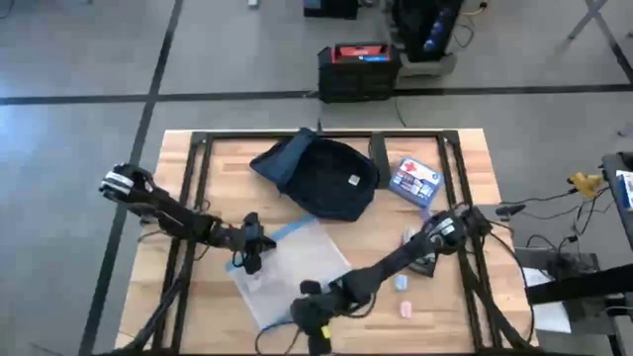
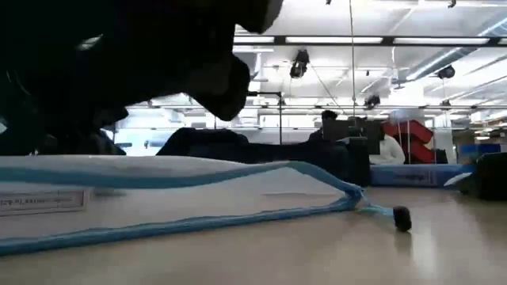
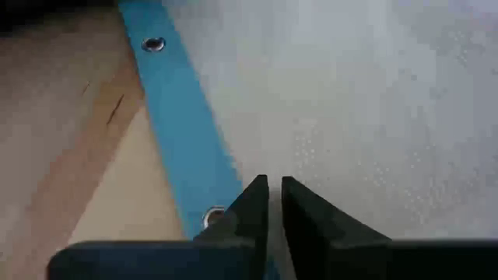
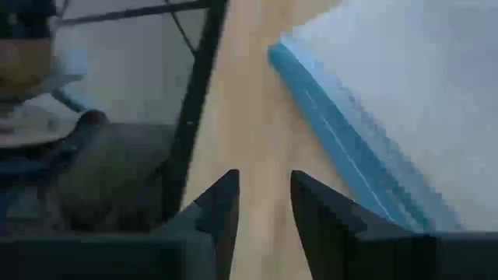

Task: Unpack backpack
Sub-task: Remove the pink play cards inside the zip bag

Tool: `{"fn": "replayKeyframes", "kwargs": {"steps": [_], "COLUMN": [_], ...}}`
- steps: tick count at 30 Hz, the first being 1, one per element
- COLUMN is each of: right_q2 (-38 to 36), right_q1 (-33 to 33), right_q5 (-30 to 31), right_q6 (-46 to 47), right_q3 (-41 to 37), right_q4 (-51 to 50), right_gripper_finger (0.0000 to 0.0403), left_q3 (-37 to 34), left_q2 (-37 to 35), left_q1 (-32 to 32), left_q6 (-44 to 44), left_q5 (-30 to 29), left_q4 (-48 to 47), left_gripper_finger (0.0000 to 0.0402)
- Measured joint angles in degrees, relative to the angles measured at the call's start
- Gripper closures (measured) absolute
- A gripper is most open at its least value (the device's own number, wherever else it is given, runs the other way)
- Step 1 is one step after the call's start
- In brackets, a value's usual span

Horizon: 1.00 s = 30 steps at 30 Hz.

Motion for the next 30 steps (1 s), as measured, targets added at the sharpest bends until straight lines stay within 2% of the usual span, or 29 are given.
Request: {"fn": "replayKeyframes", "kwargs": {"steps": [2, 6, 9, 12, 14, 20, 25, 30], "right_q2": [1.3, 2.3, 2.3, 1.8, 1.6, 3.1, 5.1, 7.5], "right_q1": [-0.6, -1.7, -2.5, -3.3, -4.0, -5.5, -6.1, -7.0], "right_q5": [0.2, 5.9, 13.2, 21.2, 24.0, 23.7, 23.9, 27.3], "right_q6": [0.7, -0.1, -2.1, -5.4, -6.7, -8.9, -9.9, -13.9], "right_q3": [0.0, -0.1, 0.0, 0.0, 0.0, 0.1, 0.1, 0.1], "right_q4": [0.1, 0.3, 1.7, 3.0, 5.4, 13.6, 15.3, 23.6], "right_gripper_finger": [0.0301, 0.0307, 0.0311, 0.0311, 0.0310, 0.0307, 0.0317, 0.0324], "left_q3": [0.0, -0.2, -0.2, -0.5, -0.7, -1.3, -1.1, 0.1], "left_q2": [-1.8, -6.0, -8.3, -8.0, -6.6, -3.3, -2.8, -1.3], "left_q1": [-0.1, -0.3, -0.7, -0.9, -1.0, -1.0, -0.9, -0.9], "left_q6": [-1.7, -1.9, -2.1, -4.5, -7.6, -12.7, -9.0, -7.2], "left_q5": [0.4, 1.3, 1.2, 0.3, -0.5, -1.6, -0.3, 0.6], "left_q4": [-2.1, -4.8, -7.1, -9.7, -9.2, -6.5, -1.9, -1.1], "left_gripper_finger": [0.0377, 0.0377, 0.0377, 0.0377, 0.0377, 0.0377, 0.0377, 0.0377]}}
